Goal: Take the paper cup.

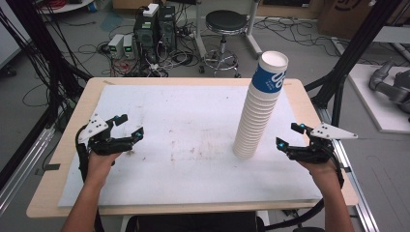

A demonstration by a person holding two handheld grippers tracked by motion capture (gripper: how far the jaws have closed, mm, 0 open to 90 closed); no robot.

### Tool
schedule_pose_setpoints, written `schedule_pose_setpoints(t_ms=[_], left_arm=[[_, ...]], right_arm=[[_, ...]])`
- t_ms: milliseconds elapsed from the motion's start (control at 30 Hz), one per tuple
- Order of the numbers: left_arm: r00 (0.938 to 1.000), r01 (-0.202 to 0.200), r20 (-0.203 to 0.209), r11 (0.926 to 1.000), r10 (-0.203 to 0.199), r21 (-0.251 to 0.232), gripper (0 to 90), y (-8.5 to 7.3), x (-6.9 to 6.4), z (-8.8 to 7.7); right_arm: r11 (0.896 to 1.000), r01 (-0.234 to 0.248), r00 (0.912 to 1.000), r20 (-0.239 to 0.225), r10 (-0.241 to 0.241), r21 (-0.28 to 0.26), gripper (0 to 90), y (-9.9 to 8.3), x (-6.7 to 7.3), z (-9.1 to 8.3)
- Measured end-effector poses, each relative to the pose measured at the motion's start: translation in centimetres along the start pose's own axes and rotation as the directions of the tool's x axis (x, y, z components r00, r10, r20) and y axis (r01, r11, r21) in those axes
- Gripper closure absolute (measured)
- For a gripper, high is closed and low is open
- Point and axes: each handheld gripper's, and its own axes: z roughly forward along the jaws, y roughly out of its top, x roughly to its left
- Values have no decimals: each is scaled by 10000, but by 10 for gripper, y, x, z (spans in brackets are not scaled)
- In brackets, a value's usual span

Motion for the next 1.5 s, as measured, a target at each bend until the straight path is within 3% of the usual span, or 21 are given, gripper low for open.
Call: schedule_pose_setpoints(t_ms=[533, 1067, 1500], left_arm=[[9996, -146, 232, 9999, 144, 81, 168, 2, -5, 6], [9999, 36, 166, 10000, -37, 31, 168, 1, -5, 9], [9999, -58, 114, 9999, 57, 115, 168, 0, -4, 8]], right_arm=[[9999, 17, 10000, -82, -18, -111, 176, 3, 7, -5], [9999, -49, 9999, -110, 47, -150, 176, 1, 6, -6], [9999, -29, 10000, -50, 28, -163, 176, 2, 8, -8]])
